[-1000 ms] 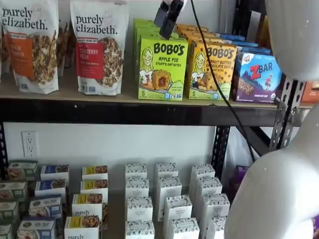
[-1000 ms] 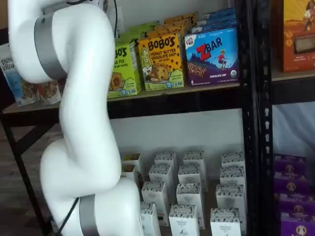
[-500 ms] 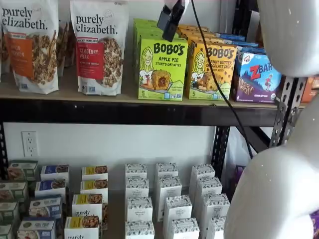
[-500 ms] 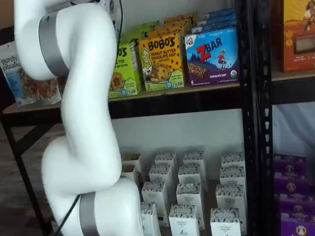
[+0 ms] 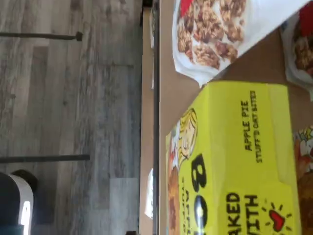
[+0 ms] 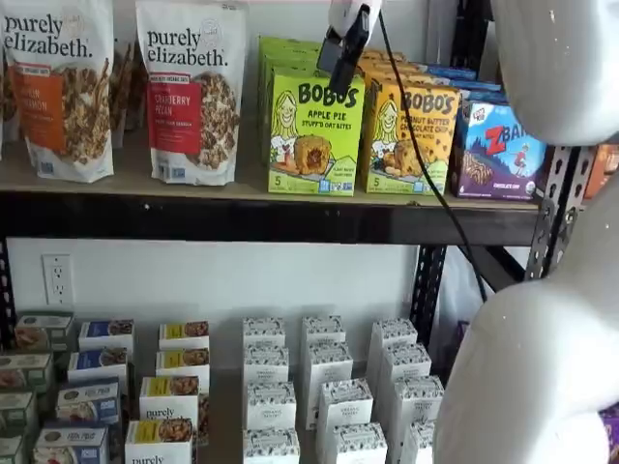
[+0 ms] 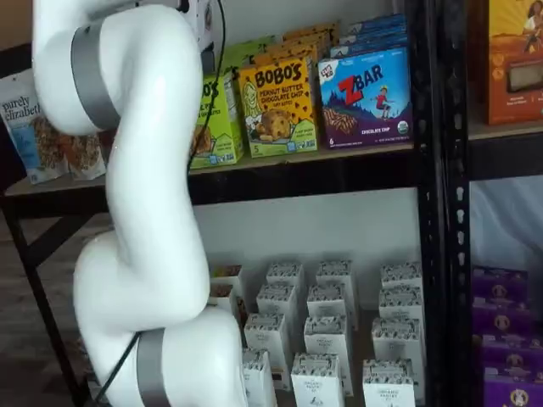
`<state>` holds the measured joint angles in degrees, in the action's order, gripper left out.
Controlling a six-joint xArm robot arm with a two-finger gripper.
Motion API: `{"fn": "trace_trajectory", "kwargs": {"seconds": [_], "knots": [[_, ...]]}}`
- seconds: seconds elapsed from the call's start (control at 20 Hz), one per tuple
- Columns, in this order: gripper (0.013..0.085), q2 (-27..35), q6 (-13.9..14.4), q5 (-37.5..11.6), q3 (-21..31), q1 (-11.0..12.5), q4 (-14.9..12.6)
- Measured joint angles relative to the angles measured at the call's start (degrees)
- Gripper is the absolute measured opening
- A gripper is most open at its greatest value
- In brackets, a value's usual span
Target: Pick the green box on the top shelf, the fourth from the left
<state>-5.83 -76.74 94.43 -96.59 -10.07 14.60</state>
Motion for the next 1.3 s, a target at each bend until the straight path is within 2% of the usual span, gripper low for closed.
{"fn": "trace_trajectory", "kwargs": {"seconds": [0.25, 1.0, 1.1, 1.15, 1.3], "knots": [[0.085, 0.9, -0.9, 0.3, -0.1, 0.5, -1.4], [0.085, 1.6, -1.1, -1.7, 1.0, 0.1, -2.3], [0.077, 1.5, -1.1, -2.1, 1.3, 0.1, -2.4], [0.077, 1.5, -1.1, -2.2, 1.4, 0.1, -2.4], [0.069, 1.4, -1.2, -2.5, 1.7, 0.1, -2.3]]}}
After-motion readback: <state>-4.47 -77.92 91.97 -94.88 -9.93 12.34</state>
